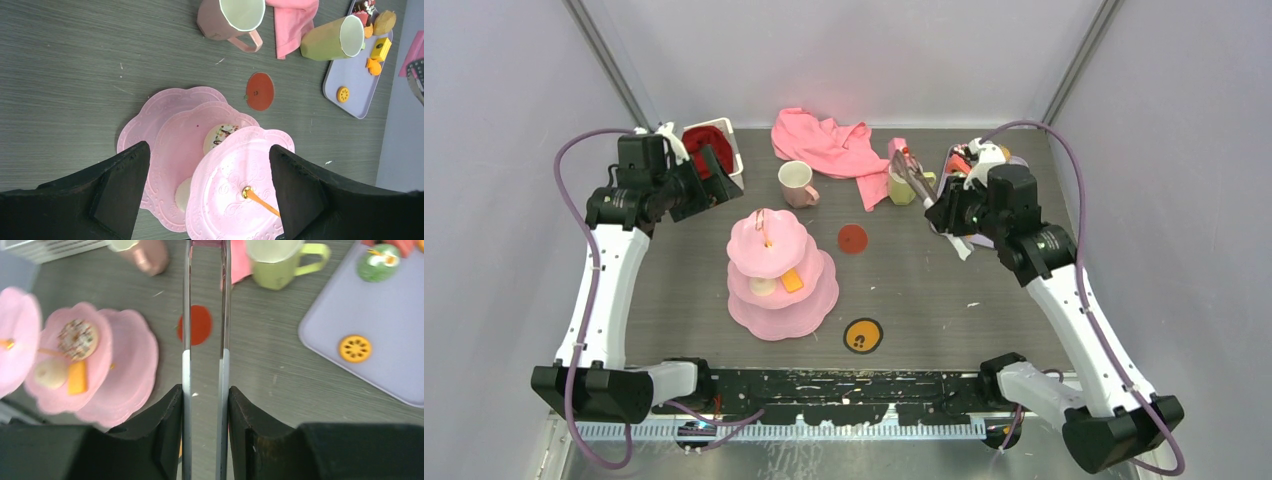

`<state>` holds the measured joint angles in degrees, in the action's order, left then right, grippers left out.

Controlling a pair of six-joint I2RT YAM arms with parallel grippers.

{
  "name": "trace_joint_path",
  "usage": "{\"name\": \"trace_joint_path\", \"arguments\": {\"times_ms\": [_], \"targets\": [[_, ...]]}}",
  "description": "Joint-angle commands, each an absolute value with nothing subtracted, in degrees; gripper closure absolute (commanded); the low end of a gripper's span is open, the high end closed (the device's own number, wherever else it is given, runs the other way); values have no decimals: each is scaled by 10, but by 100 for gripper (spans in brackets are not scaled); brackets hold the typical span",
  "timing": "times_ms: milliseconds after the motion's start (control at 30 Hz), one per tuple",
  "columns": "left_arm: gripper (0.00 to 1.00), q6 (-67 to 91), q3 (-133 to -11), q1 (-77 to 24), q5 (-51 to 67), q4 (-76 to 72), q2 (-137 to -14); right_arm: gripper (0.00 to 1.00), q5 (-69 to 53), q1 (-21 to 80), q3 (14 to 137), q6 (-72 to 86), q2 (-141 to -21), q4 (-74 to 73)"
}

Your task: Serve the afternoon tea

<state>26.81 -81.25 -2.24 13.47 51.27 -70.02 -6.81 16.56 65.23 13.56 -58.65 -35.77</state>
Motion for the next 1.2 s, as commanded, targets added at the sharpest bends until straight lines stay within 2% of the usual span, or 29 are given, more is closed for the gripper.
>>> {"name": "trace_joint_path", "arguments": {"times_ms": [0,333,667,900,1167], "targets": [[12,272,-840,-20,135,500,-688,99,-164,205,686,112,-549,-367],[12,272,-835,-20,115,513,-665,99,-211,248,726,84,-529,-434],[12,274,-828,-20,108,514,-653,99,-313,259,750,93,-513,-445],[12,273,-826,-20,99,514,-650,99,-319,276,774,96,-541,-418],[10,264,-833,-20,65,529,-651,99,-223,350,806,76,-597,-421]]}}
